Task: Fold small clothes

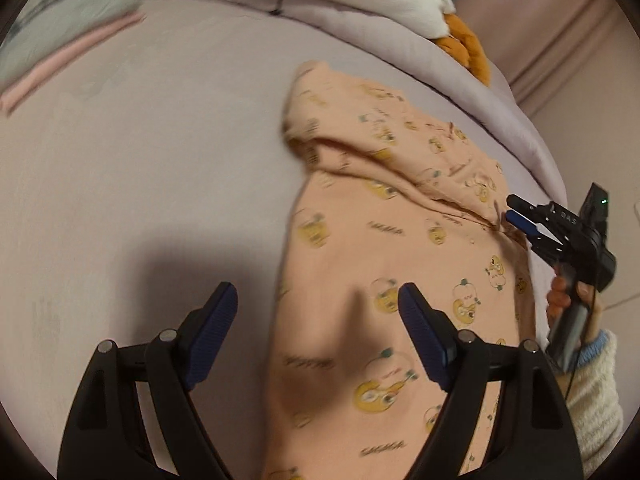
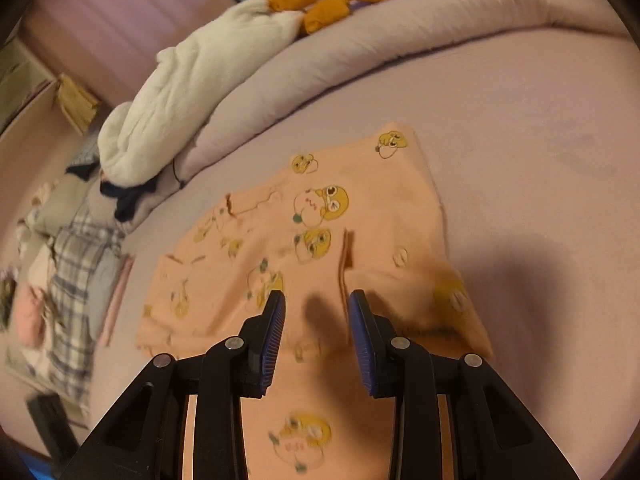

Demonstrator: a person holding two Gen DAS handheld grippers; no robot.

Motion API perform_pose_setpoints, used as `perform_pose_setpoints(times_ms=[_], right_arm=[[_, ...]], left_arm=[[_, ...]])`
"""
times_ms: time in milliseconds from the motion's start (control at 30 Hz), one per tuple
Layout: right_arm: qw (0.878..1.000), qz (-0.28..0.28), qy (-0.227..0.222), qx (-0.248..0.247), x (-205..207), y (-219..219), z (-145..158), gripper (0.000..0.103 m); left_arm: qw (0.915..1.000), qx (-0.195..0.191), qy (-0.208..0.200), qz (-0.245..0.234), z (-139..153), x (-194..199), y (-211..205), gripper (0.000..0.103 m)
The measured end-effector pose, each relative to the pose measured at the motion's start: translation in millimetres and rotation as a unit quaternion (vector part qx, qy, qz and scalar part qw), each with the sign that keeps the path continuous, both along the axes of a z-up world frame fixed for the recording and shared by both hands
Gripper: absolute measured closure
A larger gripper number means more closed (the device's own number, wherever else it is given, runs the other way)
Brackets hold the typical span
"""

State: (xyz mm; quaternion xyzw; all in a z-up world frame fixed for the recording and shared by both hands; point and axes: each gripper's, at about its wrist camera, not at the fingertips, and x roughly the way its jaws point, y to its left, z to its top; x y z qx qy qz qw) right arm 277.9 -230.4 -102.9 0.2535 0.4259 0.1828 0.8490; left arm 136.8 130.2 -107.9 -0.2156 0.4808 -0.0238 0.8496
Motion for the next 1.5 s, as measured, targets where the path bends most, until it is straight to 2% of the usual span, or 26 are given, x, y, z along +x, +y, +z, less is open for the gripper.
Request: perform_pose_setpoints(times_ms=[100,167,233,300,333,433,500,600,667,733,833,867,1000,1067,1133,1200,1333,1400,1500], right_arm=[[0.999,0.006,0.032,0.012,11,4,-11,0.070],[0.999,0.007,0.036,0.012,10,6,-14,0.070],[1.000,0.009,0.024,0.006,6,10,-10,0.070],[1.000,0.010,0.003,-0.011,2,16,-1,0.090],[1.000,0.008,-0.006,-0.011,1,17,4,0.095],[0.999,-0.007,-0.042,0.007,-5,7,25,0.095],[0.998,-0.019,-0.065,0.002,-9,-3,39,0.095],[0.995,-0.046,-0.076,-0.043,-9,-14,53,0.095],[0.995,-0.048,-0.065,-0.061,-5,-19,50,0.095],[0.990,-0.057,-0.048,-0.124,0,-18,40,0.095],[0.987,-0.038,0.004,-0.154,13,-10,19,0.095],[0.982,-0.043,0.014,-0.183,15,-6,16,0.095],[0.962,-0.086,-0.044,-0.257,3,2,33,0.093],[0.959,-0.094,-0.083,-0.254,-4,4,45,0.091],[0.968,-0.058,-0.103,-0.220,-6,9,51,0.091],[0.973,-0.016,-0.083,-0.216,1,16,42,0.091],[0.967,0.002,-0.010,-0.255,19,13,5,0.091],[0.973,-0.006,-0.013,-0.232,16,3,5,0.091],[0.980,-0.019,-0.018,-0.198,0,-7,23,0.091]], left_arm=[[0.9999,-0.010,0.001,0.014,-3,-7,10,0.021],[0.9997,-0.016,0.001,0.017,-3,-10,14,0.021],[0.9997,-0.017,0.001,0.017,-2,-11,14,0.021],[0.9998,-0.013,-0.001,0.015,-1,-11,14,0.021],[0.9998,-0.012,-0.001,0.014,-1,-11,13,0.021],[0.9998,-0.011,-0.003,0.013,-1,-12,13,0.021],[0.9998,-0.013,-0.003,0.014,-1,-13,15,0.021],[0.9998,-0.012,-0.001,0.013,-3,-13,16,0.021],[0.9998,-0.013,0.001,0.012,-4,-13,17,0.021],[0.9998,-0.013,0.002,0.012,-4,-13,17,0.021],[0.9999,-0.012,0.004,0.009,-5,-13,17,0.021],[0.9999,-0.010,0.005,0.007,-4,-14,16,0.021],[1.0000,0.001,0.004,0.001,-4,-16,13,0.021],[1.0000,0.004,0.002,-0.005,-3,-17,10,0.021],[0.9999,0.007,0.000,-0.011,-2,-18,7,0.021],[0.9998,0.011,-0.002,-0.017,-1,-19,3,0.021],[0.9996,0.011,-0.005,-0.025,1,-21,-3,0.021],[0.9995,0.014,-0.005,-0.028,3,-24,-5,0.021],[0.9994,0.019,-0.005,-0.030,6,-31,-5,0.021]])
